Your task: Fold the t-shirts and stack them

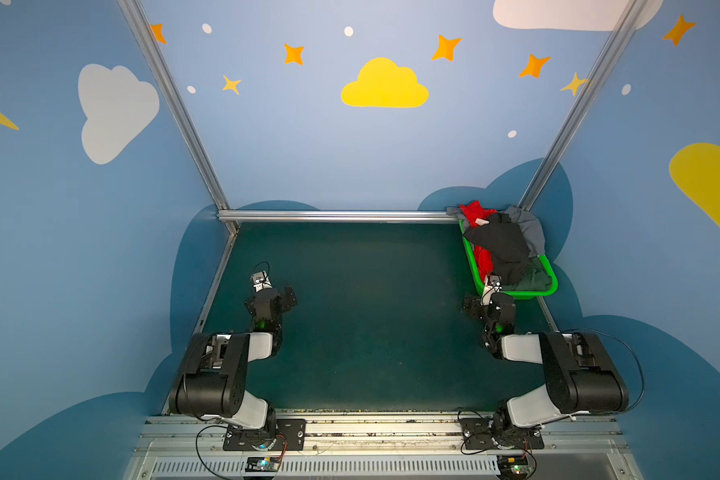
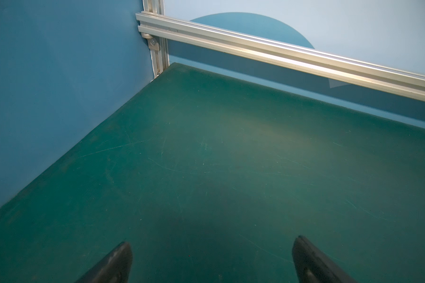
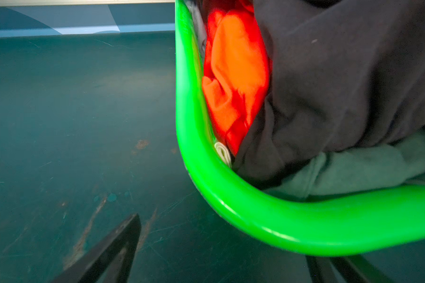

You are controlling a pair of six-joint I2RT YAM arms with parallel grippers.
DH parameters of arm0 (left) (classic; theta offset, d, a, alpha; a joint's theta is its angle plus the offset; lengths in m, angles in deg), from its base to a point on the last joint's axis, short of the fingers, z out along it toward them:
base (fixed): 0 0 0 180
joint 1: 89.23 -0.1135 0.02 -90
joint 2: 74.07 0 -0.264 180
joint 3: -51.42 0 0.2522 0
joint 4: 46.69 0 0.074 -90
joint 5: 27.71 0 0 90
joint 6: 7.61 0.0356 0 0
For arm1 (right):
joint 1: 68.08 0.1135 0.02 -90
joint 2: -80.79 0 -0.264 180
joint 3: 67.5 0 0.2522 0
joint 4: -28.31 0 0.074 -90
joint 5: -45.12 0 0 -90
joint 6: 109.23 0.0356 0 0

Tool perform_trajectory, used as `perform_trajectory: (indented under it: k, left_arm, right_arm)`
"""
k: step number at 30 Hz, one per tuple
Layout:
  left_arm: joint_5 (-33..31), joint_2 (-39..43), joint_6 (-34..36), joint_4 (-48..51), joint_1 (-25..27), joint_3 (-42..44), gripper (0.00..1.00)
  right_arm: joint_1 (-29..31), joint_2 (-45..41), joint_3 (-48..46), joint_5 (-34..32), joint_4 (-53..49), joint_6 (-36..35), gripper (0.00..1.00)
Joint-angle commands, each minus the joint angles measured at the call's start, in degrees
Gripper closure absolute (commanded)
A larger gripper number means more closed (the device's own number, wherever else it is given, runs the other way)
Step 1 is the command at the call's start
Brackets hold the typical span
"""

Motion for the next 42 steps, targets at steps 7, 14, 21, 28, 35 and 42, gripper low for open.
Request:
perform_trajectory:
  k: [7,14,21,28,35,42]
  left_arm:
    - [-0.3,-0.5,0.5,0.2,-0.3,0.4,0.00]
    - [4.0,2.0,2.7,3.9,-0.1,-0.7,0.00]
    - [-2.5,9.3,4.3,14.0,3.3,-3.7,0.00]
    - [-11.9,14.3,-0.8,25.5,10.5,-10.0,0.00]
    - [-10.3,16.3,-7.2,38.4,18.6,-20.5,0.00]
    - [0.4,15.9,-11.0,45.3,23.1,-27.3,0.00]
  right_arm:
    - [0.2,-0.1,1.2,0.4,2.0,0.4,0.02]
    - [1.3,-3.1,3.5,-1.1,-4.2,-0.7,0.02]
    - [3.5,-10.3,16.8,-1.9,-35.9,2.2,0.02]
    - [4.0,-16.4,22.8,-3.5,-51.8,8.8,0.02]
    - [4.2,-15.7,33.8,-5.9,-64.6,12.5,0.02]
    - [2.6,-8.1,49.3,-5.1,-75.1,15.7,0.02]
